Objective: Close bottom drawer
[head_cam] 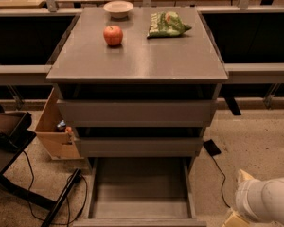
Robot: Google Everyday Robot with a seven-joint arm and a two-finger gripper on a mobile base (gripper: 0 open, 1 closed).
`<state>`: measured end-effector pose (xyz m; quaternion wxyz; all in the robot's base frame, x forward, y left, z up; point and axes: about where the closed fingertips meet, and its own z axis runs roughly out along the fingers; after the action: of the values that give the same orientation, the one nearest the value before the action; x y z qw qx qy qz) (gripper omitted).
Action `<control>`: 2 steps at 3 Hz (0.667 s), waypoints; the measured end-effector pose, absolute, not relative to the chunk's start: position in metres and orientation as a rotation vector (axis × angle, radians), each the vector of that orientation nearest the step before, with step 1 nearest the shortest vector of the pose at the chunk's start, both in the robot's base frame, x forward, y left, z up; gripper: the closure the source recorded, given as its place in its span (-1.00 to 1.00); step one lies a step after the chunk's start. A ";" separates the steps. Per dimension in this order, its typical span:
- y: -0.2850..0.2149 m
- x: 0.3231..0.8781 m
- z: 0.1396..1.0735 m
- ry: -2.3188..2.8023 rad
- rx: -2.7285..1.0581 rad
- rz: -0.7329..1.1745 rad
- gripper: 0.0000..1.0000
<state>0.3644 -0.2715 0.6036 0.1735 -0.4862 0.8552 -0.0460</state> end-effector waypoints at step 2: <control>-0.296 0.350 0.444 2.498 -1.276 0.013 -0.62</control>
Offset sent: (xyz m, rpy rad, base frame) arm -0.0168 -0.0316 -0.2669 0.1502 0.0910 -0.1158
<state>0.3499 -0.2964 0.4442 0.1674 -0.4484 0.8780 0.0044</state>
